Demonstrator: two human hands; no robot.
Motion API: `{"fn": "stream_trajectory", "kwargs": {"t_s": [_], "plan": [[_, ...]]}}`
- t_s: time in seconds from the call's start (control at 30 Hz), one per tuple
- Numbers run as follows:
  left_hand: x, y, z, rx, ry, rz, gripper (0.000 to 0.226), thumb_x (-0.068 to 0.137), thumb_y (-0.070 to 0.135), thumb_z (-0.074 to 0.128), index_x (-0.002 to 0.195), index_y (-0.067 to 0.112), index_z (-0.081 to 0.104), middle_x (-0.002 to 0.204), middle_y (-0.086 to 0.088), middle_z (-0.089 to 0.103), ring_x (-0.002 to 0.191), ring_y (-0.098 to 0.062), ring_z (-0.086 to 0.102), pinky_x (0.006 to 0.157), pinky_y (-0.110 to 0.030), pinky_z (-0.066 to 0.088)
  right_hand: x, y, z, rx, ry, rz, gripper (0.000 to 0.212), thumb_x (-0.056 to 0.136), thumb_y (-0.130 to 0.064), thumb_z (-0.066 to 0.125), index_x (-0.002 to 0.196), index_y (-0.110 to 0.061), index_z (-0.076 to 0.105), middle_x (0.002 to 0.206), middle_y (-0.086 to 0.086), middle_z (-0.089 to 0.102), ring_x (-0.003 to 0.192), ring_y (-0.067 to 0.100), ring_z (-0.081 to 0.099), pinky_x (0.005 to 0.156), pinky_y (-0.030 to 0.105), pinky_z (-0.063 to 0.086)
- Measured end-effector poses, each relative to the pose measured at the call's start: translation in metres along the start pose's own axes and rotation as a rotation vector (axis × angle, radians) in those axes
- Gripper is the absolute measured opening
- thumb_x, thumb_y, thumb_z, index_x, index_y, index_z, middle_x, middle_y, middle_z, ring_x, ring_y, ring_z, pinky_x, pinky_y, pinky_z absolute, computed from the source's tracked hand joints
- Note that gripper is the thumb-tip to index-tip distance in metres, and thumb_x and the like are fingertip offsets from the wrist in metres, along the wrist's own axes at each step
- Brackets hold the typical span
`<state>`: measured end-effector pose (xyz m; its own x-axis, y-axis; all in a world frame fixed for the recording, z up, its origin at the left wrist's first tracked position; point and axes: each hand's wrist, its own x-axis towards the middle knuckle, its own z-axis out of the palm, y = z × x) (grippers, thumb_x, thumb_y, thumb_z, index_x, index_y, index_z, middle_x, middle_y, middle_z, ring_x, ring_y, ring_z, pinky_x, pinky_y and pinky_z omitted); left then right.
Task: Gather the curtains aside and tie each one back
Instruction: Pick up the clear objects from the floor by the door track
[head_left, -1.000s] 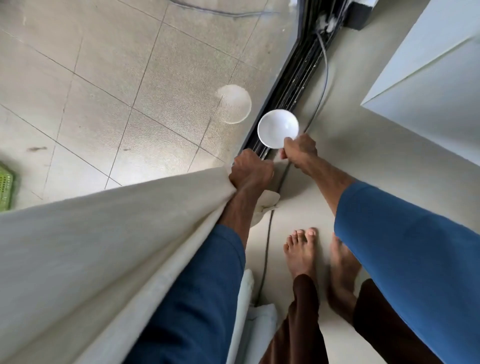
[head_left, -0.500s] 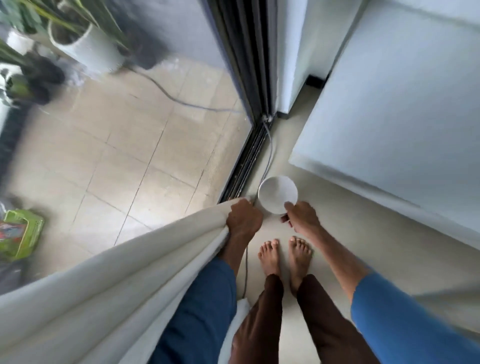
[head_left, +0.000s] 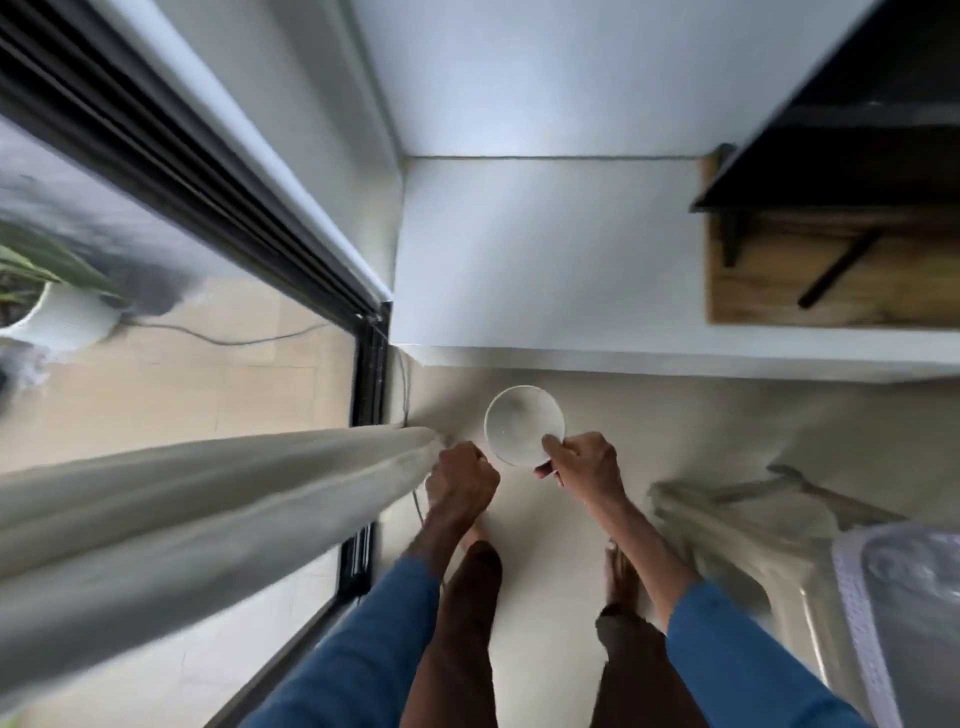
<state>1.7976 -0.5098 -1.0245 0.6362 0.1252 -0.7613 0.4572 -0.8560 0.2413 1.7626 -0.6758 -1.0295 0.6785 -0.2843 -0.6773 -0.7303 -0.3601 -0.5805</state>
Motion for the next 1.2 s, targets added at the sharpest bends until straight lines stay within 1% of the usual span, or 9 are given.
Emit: {"fn": "stream_trajectory", "kwargs": {"t_s": [0.13, 0.27, 0.33, 0.43, 0.57, 0.67, 0.83, 1.0, 1.2], "plan": [[-0.047, 0.041, 0.051, 0.040, 0.000, 0.111, 0.025, 0.081, 0.023, 0.055, 0.100, 0.019, 0.071, 0.102, -0.011, 0.073, 0.096, -0.034, 0.068, 0.082, -0.038, 0.056, -0.030, 0.055, -0.067, 0.036, 0.079, 0.000, 0.051, 0.091, -0.029, 0.057, 0.041, -0.024, 0.066, 0.050, -0.010, 0.068, 0.049, -0.002, 0.060, 0.056, 0.021, 0.047], [-0.109, 0.089, 0.103, 0.108, -0.021, 0.179, 0.025, 0.084, 0.024, 0.055, 0.102, 0.016, 0.071, 0.108, -0.012, 0.070, 0.099, -0.036, 0.066, 0.084, -0.040, 0.055, -0.075, 0.107, -0.147, 0.069, 0.165, 0.032, 0.042, 0.090, -0.031, 0.059, 0.052, -0.021, 0.075, 0.047, -0.007, 0.067, 0.045, -0.001, 0.056, 0.049, 0.018, 0.043], [-0.146, 0.117, 0.132, 0.117, -0.055, 0.211, 0.024, 0.086, 0.024, 0.056, 0.103, 0.016, 0.071, 0.110, -0.012, 0.070, 0.099, -0.035, 0.066, 0.083, -0.038, 0.055, -0.103, 0.137, -0.186, 0.093, 0.226, 0.062, 0.043, 0.090, -0.028, 0.060, 0.050, -0.019, 0.073, 0.048, -0.004, 0.068, 0.047, -0.002, 0.058, 0.051, 0.018, 0.044], [-0.190, 0.156, 0.174, 0.144, -0.124, 0.288, 0.027, 0.087, 0.025, 0.057, 0.109, 0.017, 0.071, 0.117, -0.013, 0.068, 0.104, -0.036, 0.066, 0.086, -0.039, 0.055, -0.139, 0.184, -0.232, 0.129, 0.344, 0.093, 0.048, 0.092, -0.024, 0.063, 0.045, -0.018, 0.067, 0.039, -0.010, 0.059, 0.043, -0.004, 0.057, 0.044, 0.012, 0.039], [-0.239, 0.202, 0.228, 0.237, -0.218, 0.399, 0.031, 0.086, 0.022, 0.056, 0.112, 0.016, 0.071, 0.121, -0.015, 0.067, 0.108, -0.038, 0.065, 0.088, -0.040, 0.056, -0.174, 0.249, -0.283, 0.126, 0.458, 0.206, 0.041, 0.095, -0.026, 0.062, 0.065, -0.005, 0.079, 0.049, 0.002, 0.067, 0.063, 0.019, 0.068, 0.063, 0.032, 0.050], [-0.259, 0.224, 0.263, 0.335, -0.264, 0.482, 0.029, 0.087, 0.020, 0.057, 0.112, 0.013, 0.069, 0.123, -0.016, 0.066, 0.104, -0.038, 0.066, 0.084, -0.040, 0.056, -0.185, 0.293, -0.301, 0.178, 0.503, 0.291, 0.043, 0.096, -0.026, 0.059, 0.065, -0.006, 0.080, 0.060, 0.011, 0.073, 0.071, 0.025, 0.071, 0.074, 0.034, 0.054], [-0.269, 0.238, 0.304, 0.547, -0.306, 0.569, 0.022, 0.087, 0.015, 0.054, 0.101, 0.007, 0.069, 0.111, -0.016, 0.068, 0.092, -0.035, 0.067, 0.069, -0.036, 0.051, -0.182, 0.347, -0.305, 0.244, 0.538, 0.451, 0.043, 0.097, -0.026, 0.055, 0.072, -0.002, 0.079, 0.061, 0.009, 0.073, 0.070, 0.024, 0.073, 0.058, 0.022, 0.043], [-0.259, 0.238, 0.326, 0.633, -0.294, 0.585, 0.025, 0.085, 0.014, 0.051, 0.103, 0.005, 0.065, 0.112, -0.018, 0.066, 0.098, -0.039, 0.065, 0.068, -0.035, 0.045, -0.172, 0.388, -0.295, 0.337, 0.512, 0.578, 0.040, 0.096, -0.025, 0.058, 0.073, 0.000, 0.077, 0.066, 0.013, 0.074, 0.075, 0.027, 0.074, 0.079, 0.036, 0.057], [-0.246, 0.231, 0.353, 0.595, -0.242, 0.617, 0.030, 0.088, 0.015, 0.050, 0.115, 0.005, 0.054, 0.117, -0.022, 0.062, 0.103, -0.045, 0.062, 0.070, -0.037, 0.040, -0.150, 0.415, -0.281, 0.445, 0.517, 0.660, 0.035, 0.094, -0.022, 0.057, 0.076, 0.001, 0.075, 0.069, 0.015, 0.075, 0.077, 0.026, 0.075, 0.085, 0.042, 0.059]]}}
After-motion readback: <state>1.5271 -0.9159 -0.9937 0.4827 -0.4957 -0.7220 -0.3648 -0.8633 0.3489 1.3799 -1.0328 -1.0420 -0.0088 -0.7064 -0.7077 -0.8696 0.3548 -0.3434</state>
